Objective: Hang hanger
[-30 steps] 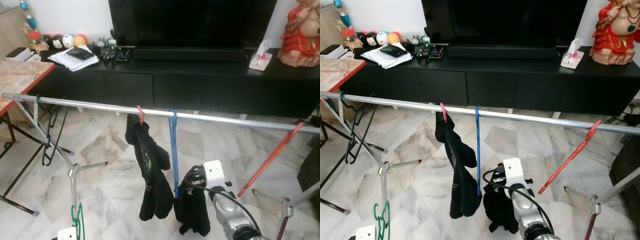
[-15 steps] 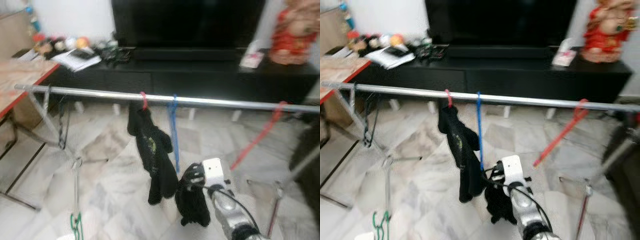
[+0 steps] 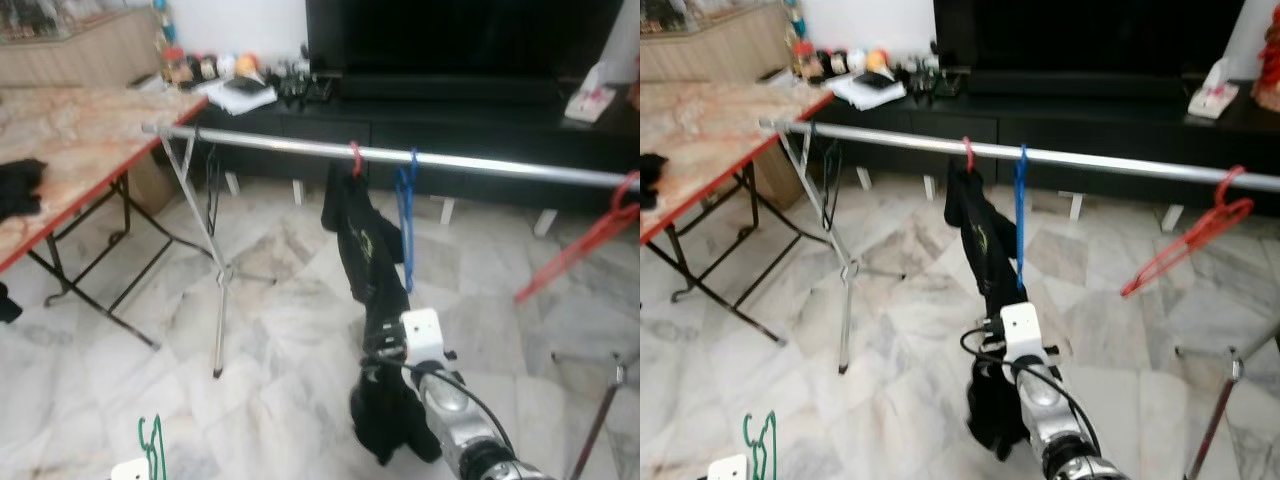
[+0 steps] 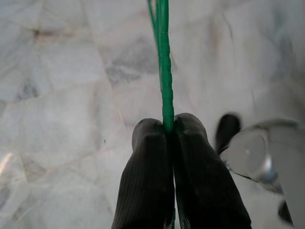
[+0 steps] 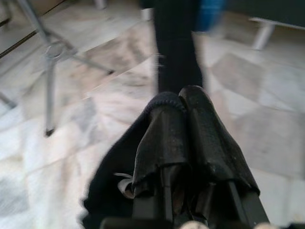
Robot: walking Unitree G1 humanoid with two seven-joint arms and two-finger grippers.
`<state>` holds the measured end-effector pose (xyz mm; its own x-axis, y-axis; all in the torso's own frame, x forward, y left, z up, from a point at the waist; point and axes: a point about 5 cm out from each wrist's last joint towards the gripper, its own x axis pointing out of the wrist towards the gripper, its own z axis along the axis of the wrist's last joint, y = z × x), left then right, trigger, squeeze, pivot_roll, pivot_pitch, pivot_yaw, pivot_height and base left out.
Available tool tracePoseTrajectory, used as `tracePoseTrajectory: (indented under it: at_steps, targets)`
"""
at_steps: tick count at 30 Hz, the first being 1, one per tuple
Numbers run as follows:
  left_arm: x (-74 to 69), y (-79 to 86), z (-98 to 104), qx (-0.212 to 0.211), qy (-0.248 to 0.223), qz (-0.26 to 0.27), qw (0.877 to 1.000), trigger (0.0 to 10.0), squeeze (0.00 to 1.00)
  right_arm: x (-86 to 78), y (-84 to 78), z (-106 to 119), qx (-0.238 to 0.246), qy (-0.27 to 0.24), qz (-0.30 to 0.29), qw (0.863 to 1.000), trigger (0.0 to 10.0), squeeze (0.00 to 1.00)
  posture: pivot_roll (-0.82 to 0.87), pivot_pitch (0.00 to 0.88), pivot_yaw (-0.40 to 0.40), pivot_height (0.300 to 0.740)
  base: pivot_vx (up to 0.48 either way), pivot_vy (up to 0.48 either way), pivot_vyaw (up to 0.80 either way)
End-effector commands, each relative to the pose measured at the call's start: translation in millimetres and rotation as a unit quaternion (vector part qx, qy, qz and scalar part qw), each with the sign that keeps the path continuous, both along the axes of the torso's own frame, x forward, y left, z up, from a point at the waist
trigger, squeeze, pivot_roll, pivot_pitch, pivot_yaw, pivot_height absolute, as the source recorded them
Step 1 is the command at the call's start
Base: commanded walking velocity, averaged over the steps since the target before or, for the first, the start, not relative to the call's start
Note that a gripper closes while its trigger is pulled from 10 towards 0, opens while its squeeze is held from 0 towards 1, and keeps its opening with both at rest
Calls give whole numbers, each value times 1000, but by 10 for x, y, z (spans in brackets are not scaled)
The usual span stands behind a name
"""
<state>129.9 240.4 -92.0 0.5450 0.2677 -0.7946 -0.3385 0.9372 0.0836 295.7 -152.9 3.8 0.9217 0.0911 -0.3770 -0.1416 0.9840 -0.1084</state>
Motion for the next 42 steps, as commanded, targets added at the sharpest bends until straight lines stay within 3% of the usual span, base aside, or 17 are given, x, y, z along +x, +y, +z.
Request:
tracePoseTrajectory:
  at_steps: [1, 10, 23, 42]
  targets:
    - [21, 72, 26, 9, -1, 0, 1000, 10000, 0, 50, 38, 59, 12, -14, -3, 1000, 10000, 0, -98, 0, 76, 740, -307, 0, 0]
    - [52, 99, 47, 13, -10, -1, 1000, 10000, 0, 108, 27, 118, 23, -21, -14, 999, 10000, 0, -90, 0, 79, 740, -311, 0, -406]
    - [307, 227, 216, 29, -71, -27, 997, 10000, 0, 213, 100, 239, 30, -40, -10, 999, 10000, 0, -80, 0, 87, 740, -303, 0, 0]
    - [332, 132, 200, 22, -76, -20, 997, 10000, 0, 207, 116, 225, 28, -36, -10, 999, 10000, 0, -81, 0, 87, 740, -57, 41, 0]
